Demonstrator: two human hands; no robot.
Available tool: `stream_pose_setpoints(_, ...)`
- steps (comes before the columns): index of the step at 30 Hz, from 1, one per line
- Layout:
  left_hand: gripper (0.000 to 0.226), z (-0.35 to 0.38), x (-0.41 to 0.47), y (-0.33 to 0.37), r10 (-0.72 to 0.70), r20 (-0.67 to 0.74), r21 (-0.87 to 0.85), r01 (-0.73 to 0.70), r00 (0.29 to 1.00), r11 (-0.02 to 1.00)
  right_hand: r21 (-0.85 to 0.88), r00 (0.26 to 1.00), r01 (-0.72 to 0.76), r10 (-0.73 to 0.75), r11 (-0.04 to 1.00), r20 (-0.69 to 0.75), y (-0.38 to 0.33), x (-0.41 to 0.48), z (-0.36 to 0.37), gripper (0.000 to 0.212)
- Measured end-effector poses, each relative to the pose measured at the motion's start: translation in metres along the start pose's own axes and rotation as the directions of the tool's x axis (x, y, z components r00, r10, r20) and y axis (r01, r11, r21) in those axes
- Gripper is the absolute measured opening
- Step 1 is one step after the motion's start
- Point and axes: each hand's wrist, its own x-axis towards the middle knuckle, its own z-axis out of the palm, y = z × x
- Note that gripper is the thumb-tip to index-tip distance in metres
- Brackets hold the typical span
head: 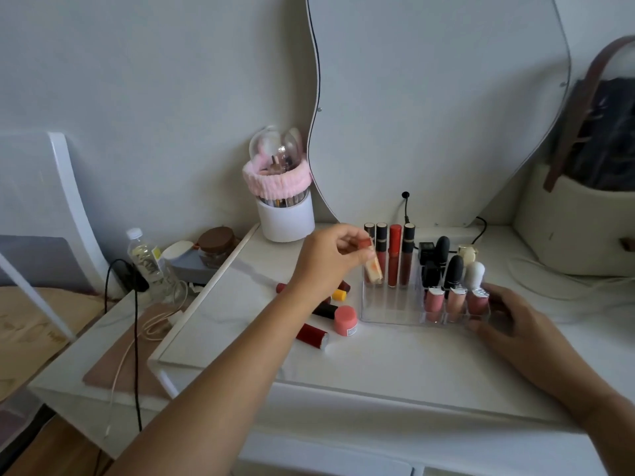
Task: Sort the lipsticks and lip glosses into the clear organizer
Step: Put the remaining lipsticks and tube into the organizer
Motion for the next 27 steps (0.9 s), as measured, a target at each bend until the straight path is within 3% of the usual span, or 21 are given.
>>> stream_pose_setpoints(5, 0.023, 0.013, 0.001, -0.005, -0.025, -0.002, 0.114, 0.025, 1.000, 0.993, 0.007, 1.000, -0.001, 0.001, 1.000, -0.002, 0.002, 0.001, 0.000, 0.051)
stream_pose_setpoints(15, 0.027, 0.019, 0.004, -0.010, -0.003, -0.057, 0.164, 0.013, 0.998, 0.986, 0.017, 1.000, 0.006, -0.006, 1.000, -0.014, 0.002, 0.002, 0.000, 0.050)
stream_pose_setpoints(22, 0.031, 0.004, 0.002, -0.021, -0.032, -0.053, 0.113, 0.038, 0.998, 0.993, 0.018, 1.000, 0.005, -0.005, 1.000, -0.005, -0.001, 0.001, -0.001, 0.051)
stream_pose_setpoints(27, 0.024, -0.057, 0.001, -0.055, -0.182, -0.037, 0.022, 0.183, 0.983, 0.983, 0.006, 1.000, -0.001, 0.001, 1.000, -0.009, -0.002, 0.001, 0.000, 0.051)
